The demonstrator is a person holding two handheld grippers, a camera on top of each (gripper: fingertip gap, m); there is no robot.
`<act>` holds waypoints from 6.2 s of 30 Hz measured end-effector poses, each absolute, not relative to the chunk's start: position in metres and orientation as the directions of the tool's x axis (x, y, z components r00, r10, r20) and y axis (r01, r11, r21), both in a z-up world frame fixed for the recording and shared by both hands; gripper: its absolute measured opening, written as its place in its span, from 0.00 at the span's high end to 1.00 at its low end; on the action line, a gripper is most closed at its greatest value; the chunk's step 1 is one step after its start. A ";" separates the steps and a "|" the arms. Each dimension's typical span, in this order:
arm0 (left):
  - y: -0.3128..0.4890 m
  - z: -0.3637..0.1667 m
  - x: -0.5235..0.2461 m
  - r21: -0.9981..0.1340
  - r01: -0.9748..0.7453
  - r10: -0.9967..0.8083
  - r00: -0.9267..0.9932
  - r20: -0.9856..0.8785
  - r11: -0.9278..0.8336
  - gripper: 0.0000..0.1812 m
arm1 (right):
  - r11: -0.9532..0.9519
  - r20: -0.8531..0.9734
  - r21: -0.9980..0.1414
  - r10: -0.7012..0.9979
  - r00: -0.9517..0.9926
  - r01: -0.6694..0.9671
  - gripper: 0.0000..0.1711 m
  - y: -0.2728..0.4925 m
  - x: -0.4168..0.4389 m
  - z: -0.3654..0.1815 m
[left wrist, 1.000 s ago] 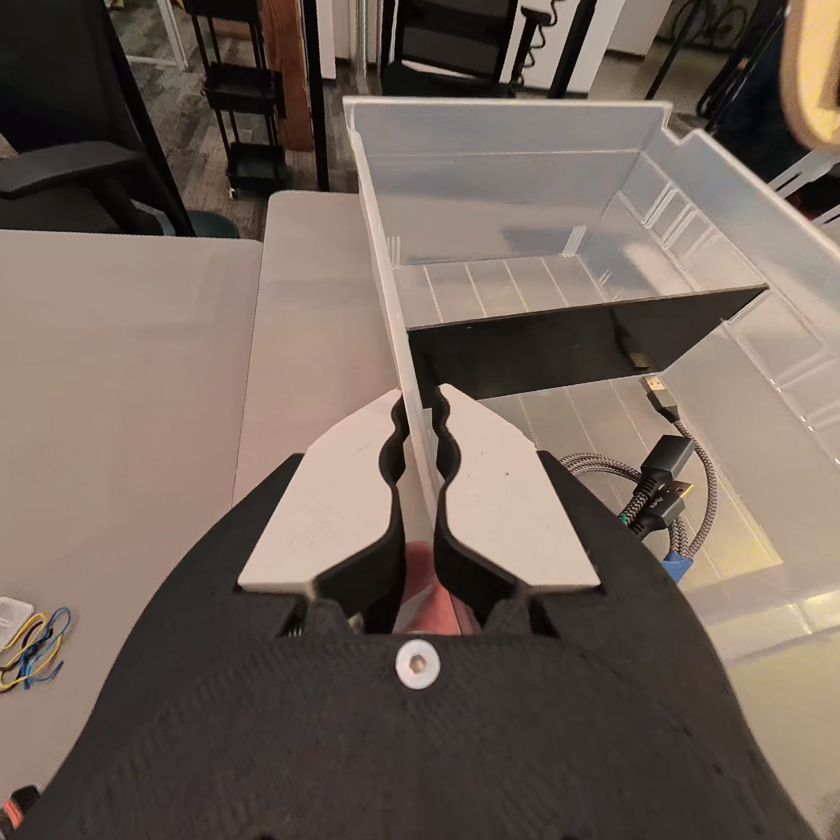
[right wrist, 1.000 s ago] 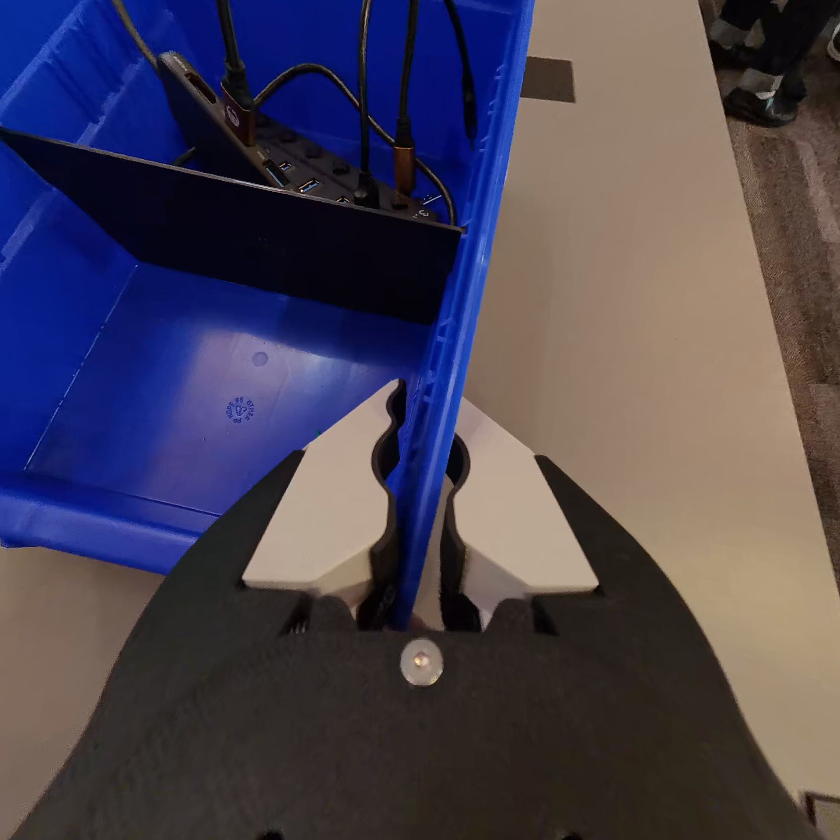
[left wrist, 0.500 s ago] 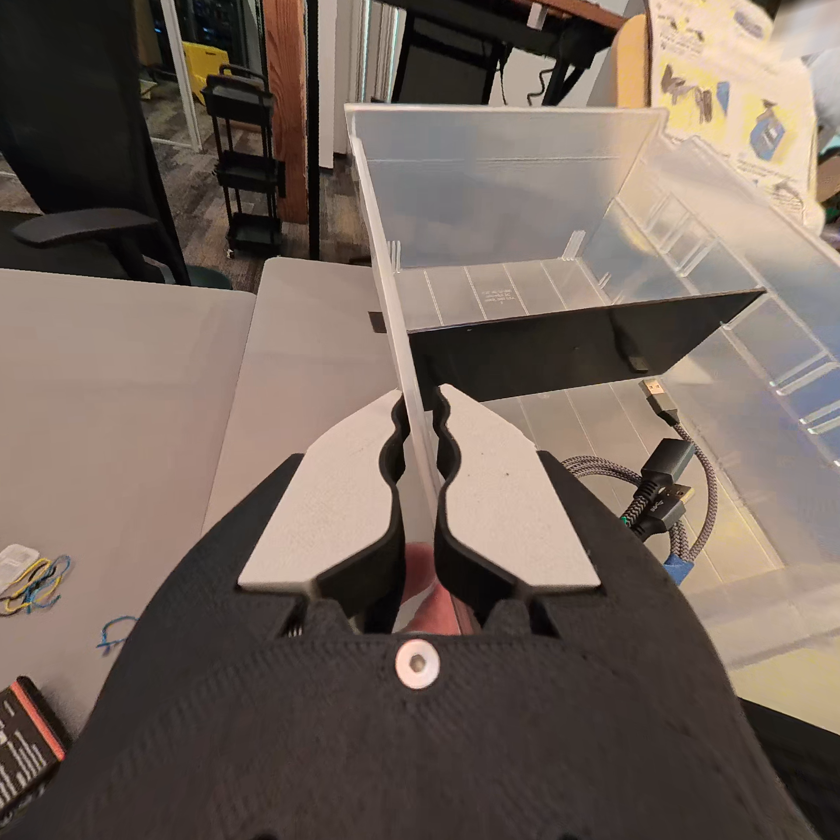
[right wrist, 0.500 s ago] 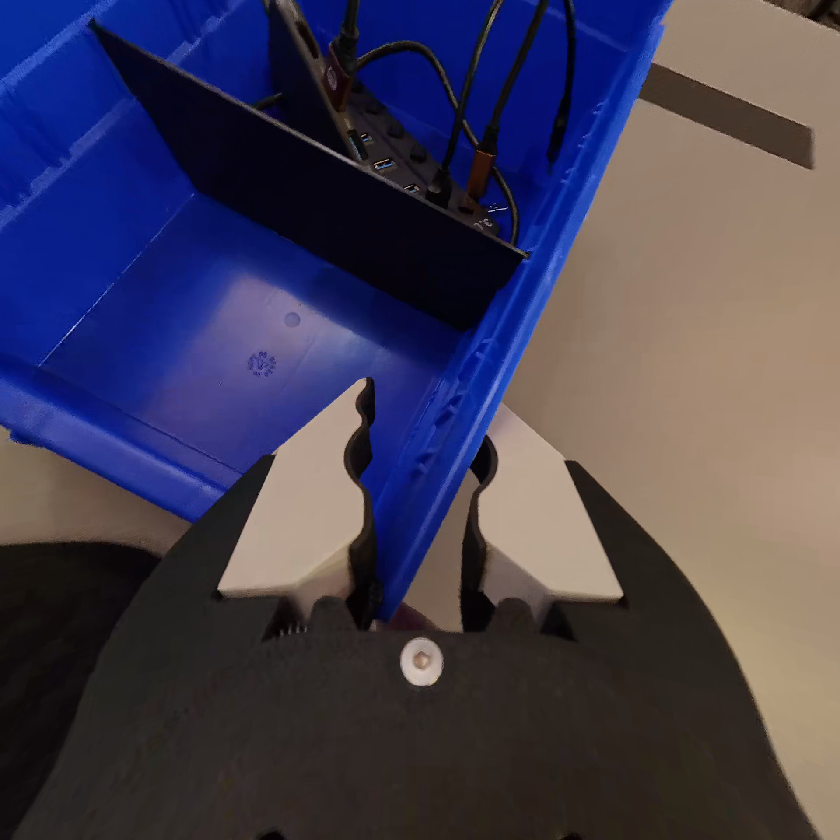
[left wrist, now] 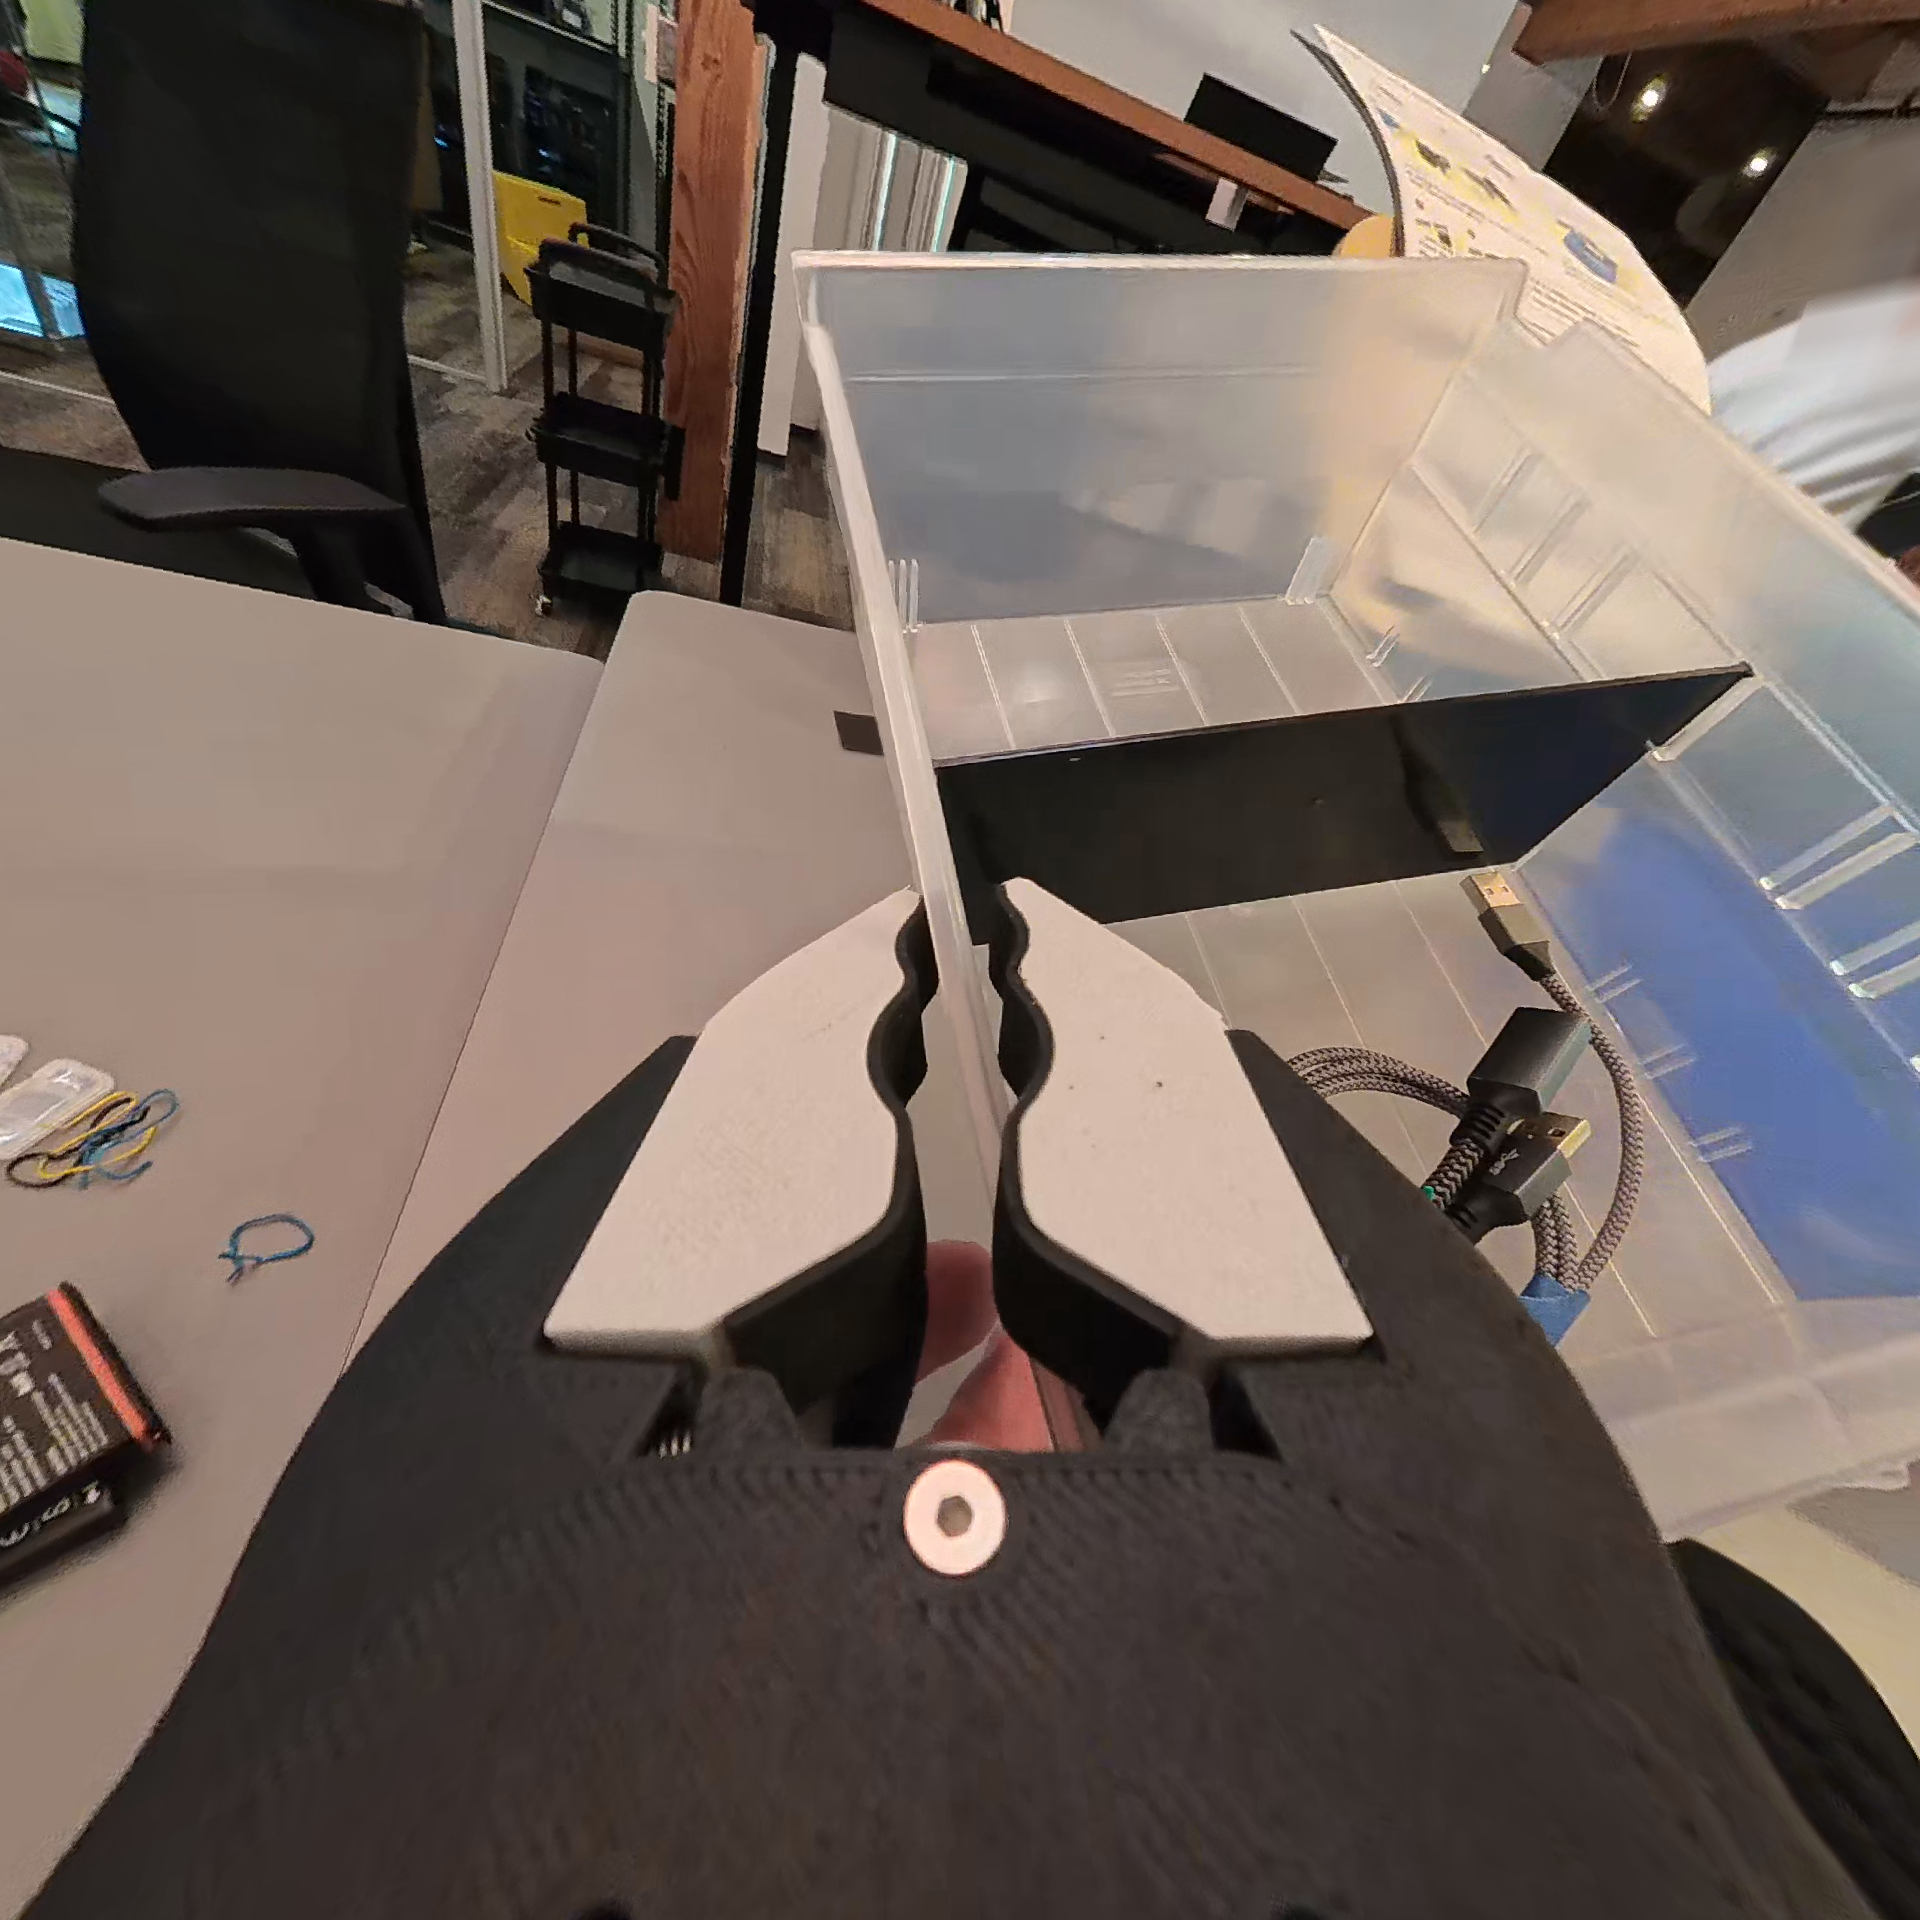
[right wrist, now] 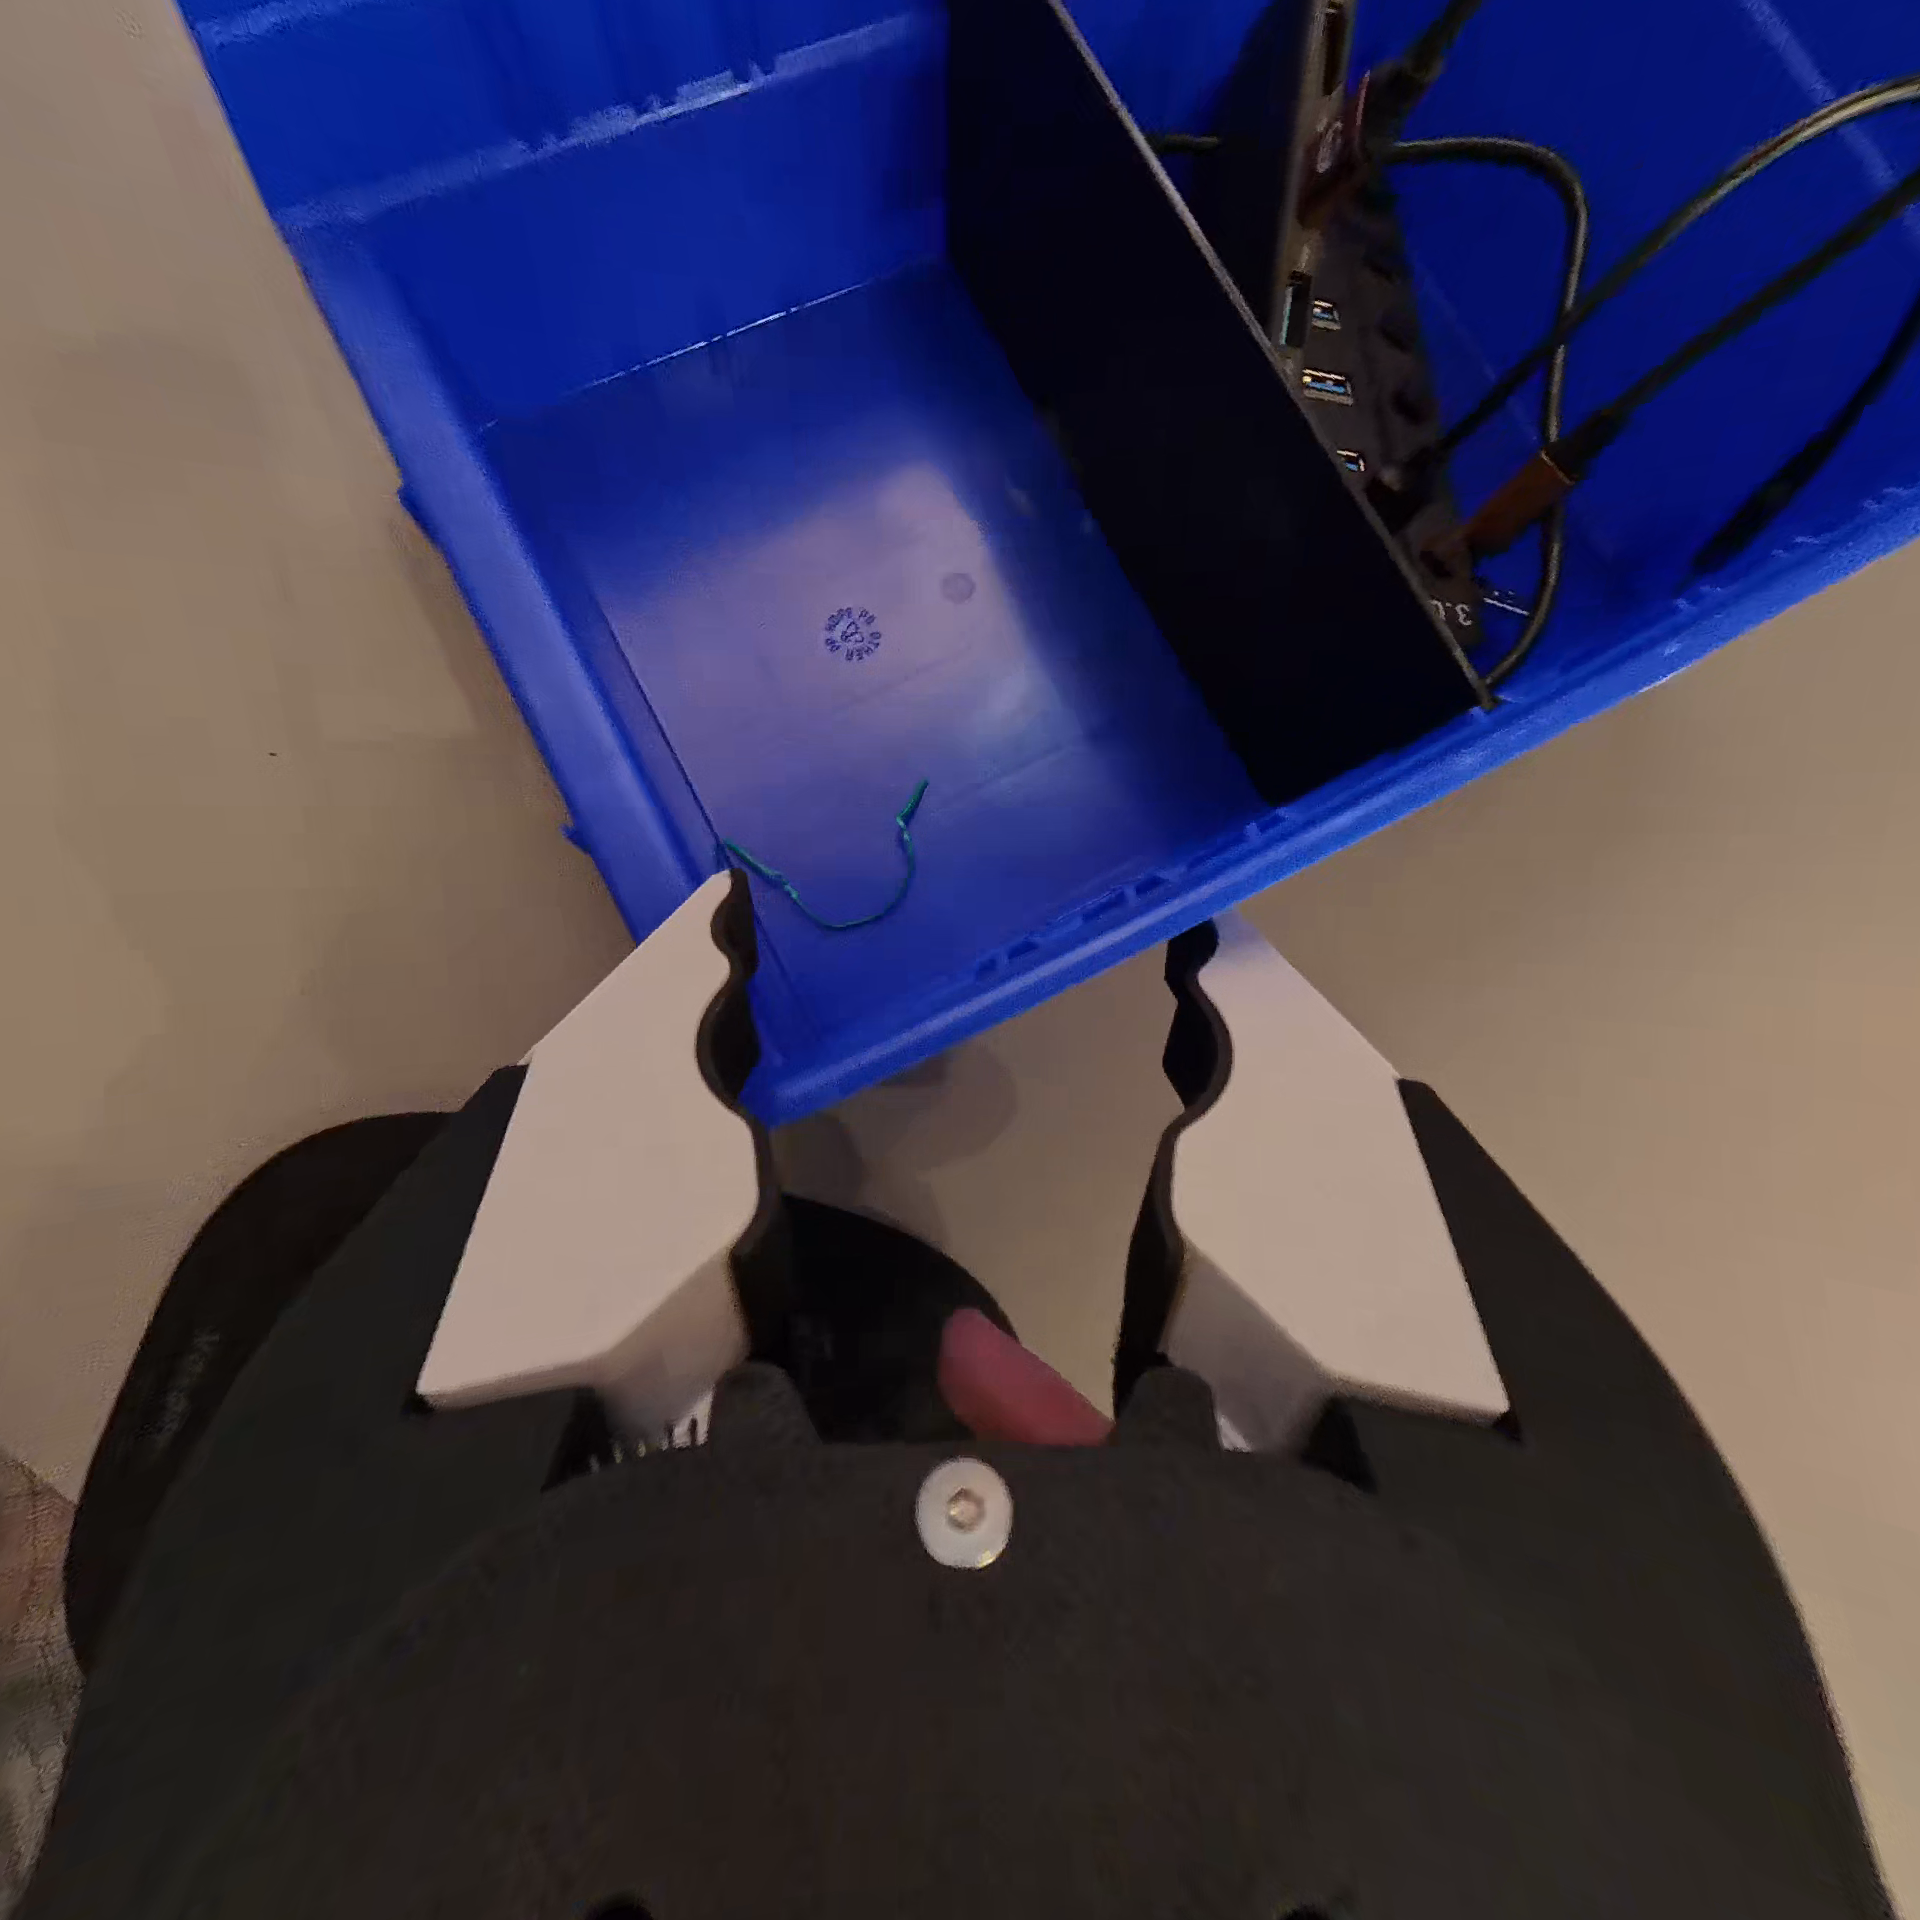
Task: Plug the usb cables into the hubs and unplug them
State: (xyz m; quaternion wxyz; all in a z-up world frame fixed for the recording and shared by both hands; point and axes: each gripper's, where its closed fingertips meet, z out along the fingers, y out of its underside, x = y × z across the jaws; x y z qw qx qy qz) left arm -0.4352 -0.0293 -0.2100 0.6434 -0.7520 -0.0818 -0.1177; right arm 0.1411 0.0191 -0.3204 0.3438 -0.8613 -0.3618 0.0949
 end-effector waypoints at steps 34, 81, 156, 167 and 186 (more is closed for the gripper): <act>-0.093 -0.208 -0.464 -0.937 0.350 0.029 0.936 0.350 -0.012 0.95 | -0.365 0.069 -0.768 0.770 0.634 0.527 0.62 0.014 -0.092 -0.317; -0.087 -0.133 -0.403 -0.981 0.191 -0.061 0.980 0.192 -0.025 0.96 | -0.237 -0.119 -0.917 0.930 0.347 0.322 0.46 0.034 -0.143 -0.185; 0.172 -0.126 0.104 -0.981 0.171 -0.630 0.754 0.188 -0.089 0.51 | 0.083 0.322 -0.945 0.402 0.857 0.316 0.52 0.171 0.297 -0.109; 0.140 -0.143 -0.389 -0.857 -0.436 0.122 0.868 -0.481 -0.275 0.56 | 0.309 0.380 -0.924 0.813 0.440 0.226 0.65 0.116 -0.007 -0.042; 0.132 -0.306 -0.511 -0.748 -0.139 0.000 0.983 -0.183 -0.649 0.92 | 0.248 0.314 -0.935 0.910 0.270 0.254 0.76 0.141 -0.073 -0.143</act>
